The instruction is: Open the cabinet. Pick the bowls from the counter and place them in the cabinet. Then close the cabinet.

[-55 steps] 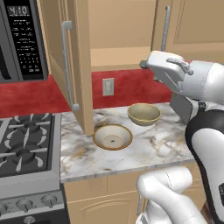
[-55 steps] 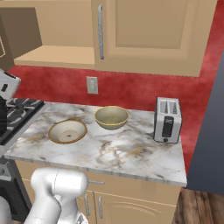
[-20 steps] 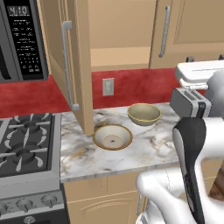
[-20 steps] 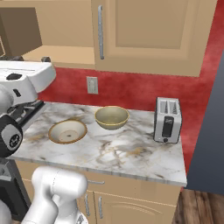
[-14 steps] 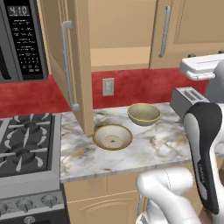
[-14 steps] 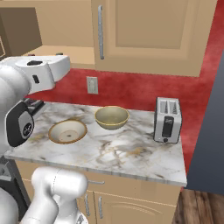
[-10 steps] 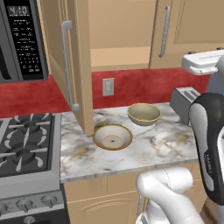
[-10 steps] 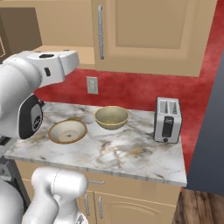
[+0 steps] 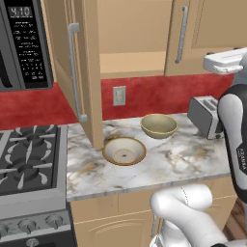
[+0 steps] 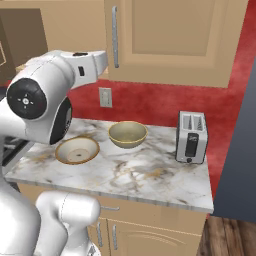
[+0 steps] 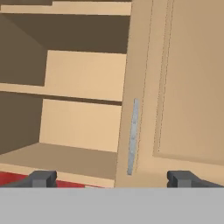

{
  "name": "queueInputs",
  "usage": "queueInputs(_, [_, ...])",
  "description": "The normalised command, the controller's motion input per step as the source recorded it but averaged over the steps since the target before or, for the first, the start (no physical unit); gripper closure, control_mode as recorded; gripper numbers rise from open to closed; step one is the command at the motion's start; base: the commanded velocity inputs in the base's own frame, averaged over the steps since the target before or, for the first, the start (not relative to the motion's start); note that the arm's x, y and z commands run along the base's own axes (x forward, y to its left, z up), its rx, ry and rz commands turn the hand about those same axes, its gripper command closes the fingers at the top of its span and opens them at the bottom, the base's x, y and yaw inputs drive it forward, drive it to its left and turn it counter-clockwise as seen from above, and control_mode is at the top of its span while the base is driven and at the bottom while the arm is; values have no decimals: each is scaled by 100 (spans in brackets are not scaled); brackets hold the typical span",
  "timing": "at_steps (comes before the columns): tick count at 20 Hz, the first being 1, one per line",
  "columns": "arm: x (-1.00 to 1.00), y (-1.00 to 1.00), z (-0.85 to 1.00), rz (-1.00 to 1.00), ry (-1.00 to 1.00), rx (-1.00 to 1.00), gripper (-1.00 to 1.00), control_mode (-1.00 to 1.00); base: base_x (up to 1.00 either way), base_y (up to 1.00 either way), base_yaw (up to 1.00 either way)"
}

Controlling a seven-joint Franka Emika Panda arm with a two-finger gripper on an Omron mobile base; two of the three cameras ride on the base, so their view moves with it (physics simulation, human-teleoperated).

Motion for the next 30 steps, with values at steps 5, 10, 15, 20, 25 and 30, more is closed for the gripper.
queueInputs(5, [29,-5,-9,1,0,0,-100,-100,0,0,0])
queueInputs(10, [30,0,-11,0,0,0,-100,-100,0,0,0])
queueInputs(15, [35,0,-5,0,0,0,-100,-100,0,0,0])
queueInputs(20, [42,-3,0,0,0,0,-100,-100,0,0,0])
queueInputs(25, [40,-14,0,0,0,0,-100,-100,0,0,0])
queueInputs(30, [44,-17,0,0,0,0,-100,-100,0,0,0])
